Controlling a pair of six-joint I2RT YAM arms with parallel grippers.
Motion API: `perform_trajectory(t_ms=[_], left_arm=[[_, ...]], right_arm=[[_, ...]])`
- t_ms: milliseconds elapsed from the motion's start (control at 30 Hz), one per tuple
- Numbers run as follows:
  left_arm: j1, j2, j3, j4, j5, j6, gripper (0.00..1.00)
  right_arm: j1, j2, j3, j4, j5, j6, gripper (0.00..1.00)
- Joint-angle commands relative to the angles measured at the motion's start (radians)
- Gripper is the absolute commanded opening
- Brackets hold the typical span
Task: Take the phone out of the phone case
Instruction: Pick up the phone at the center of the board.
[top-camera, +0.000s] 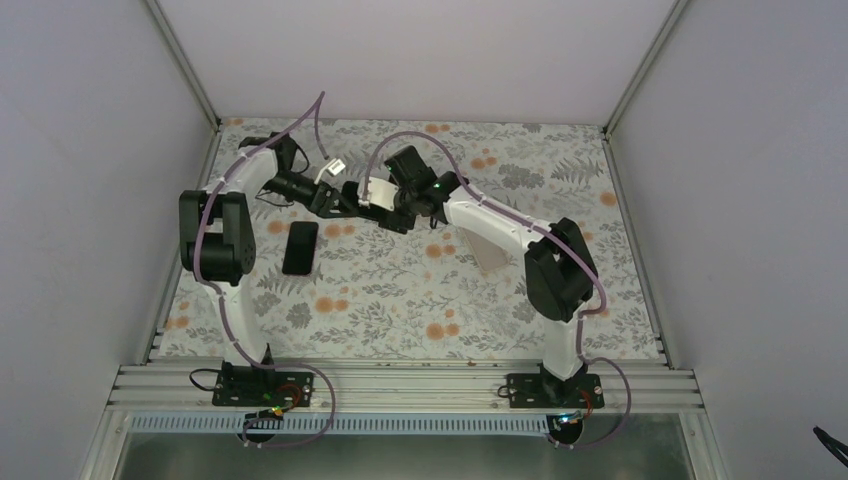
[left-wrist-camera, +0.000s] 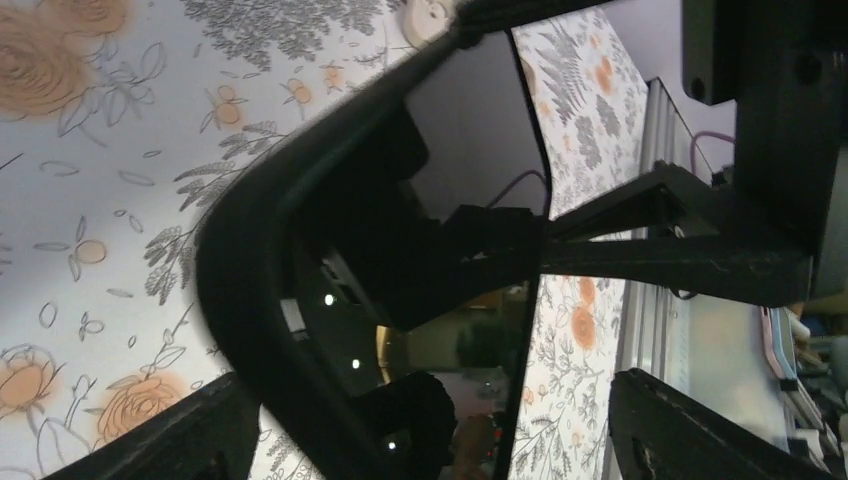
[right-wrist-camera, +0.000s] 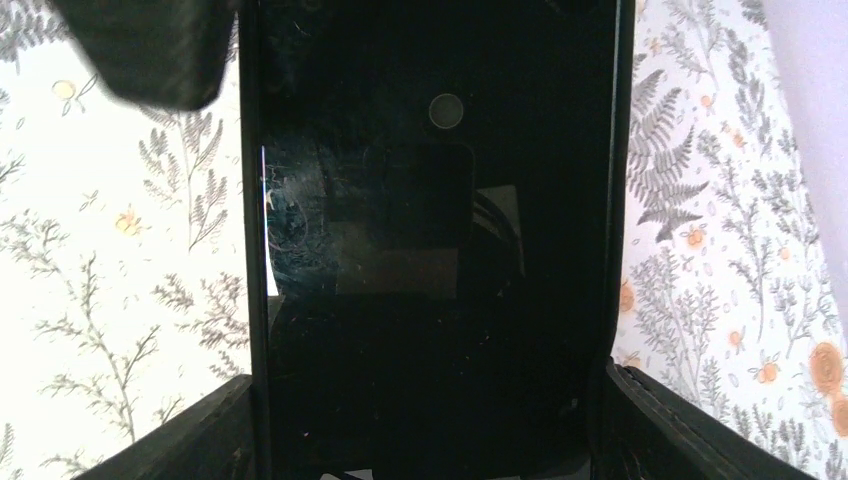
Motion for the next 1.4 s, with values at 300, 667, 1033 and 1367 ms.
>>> perform_trajectory(t_ms=[300,667,1033,1367], left_arm=[[-0.002,0.041,0.08,-0.071,0.116,0.048,0.61],[-0.005,0.054,0.096,-0.066,0.119,0.044,0.22],[-0.022,0.049,0.11,-0.054,0.105,0.037,0.02],[-0.036,-0.025,0.121,-0.089,0.044,0.131,0.02]], right_arm=[[0.013,0.036,0.088,0.059,-0.013,0.035,0.45],[0.033,-0.005,0.054,0.027,-0.031,0.032,0.45],[0.063,-0.049,0.013,0.024,-0.02,0.018,0.48],[0.01,-0.146,-0.037,-0.025,-0.072,0.026,0.98]])
